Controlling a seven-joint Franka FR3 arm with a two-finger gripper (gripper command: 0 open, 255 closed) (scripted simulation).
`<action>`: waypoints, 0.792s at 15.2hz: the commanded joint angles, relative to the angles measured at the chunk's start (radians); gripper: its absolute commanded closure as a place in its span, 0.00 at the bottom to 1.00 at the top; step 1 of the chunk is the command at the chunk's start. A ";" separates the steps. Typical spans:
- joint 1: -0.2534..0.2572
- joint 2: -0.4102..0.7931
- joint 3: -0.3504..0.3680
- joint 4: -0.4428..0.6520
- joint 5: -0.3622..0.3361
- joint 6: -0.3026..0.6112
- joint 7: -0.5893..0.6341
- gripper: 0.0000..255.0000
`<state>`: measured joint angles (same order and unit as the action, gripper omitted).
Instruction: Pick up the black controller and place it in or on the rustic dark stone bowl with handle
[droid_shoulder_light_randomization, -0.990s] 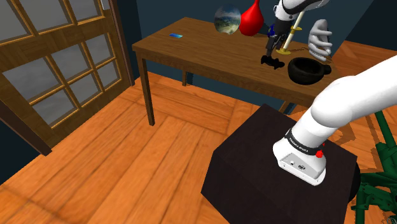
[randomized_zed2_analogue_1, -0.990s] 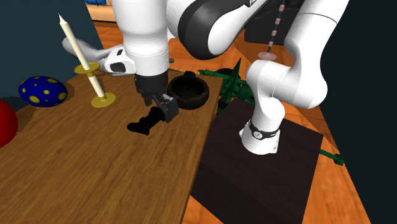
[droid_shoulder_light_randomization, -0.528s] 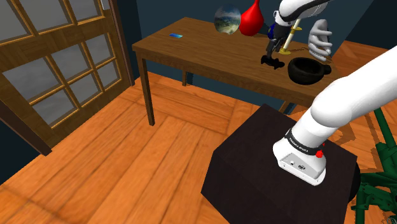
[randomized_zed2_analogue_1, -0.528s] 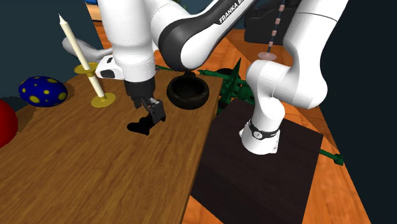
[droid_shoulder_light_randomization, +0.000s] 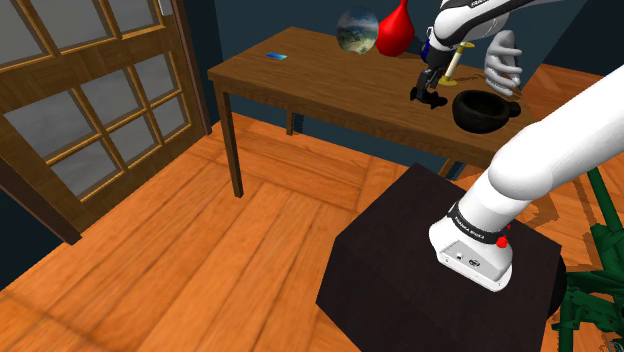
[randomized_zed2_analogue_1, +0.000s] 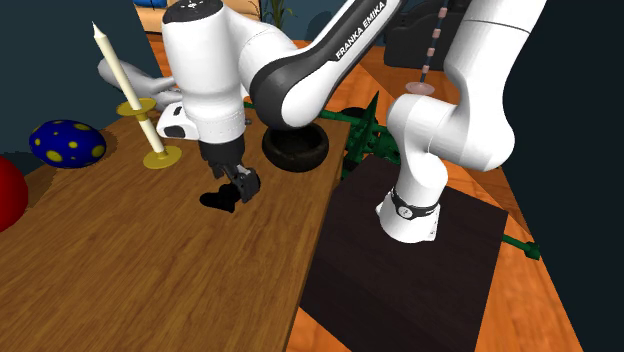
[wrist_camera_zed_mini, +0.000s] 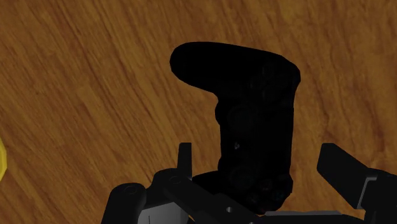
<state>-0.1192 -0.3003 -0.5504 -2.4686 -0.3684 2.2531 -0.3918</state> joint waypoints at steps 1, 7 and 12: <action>0.000 0.001 0.000 -0.001 0.000 0.002 0.000 0.00; 0.000 0.001 0.000 -0.001 0.000 0.001 0.000 1.00; 0.000 0.001 0.000 -0.001 0.000 0.001 0.000 1.00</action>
<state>-0.1192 -0.2997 -0.5508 -2.4694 -0.3684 2.2544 -0.3918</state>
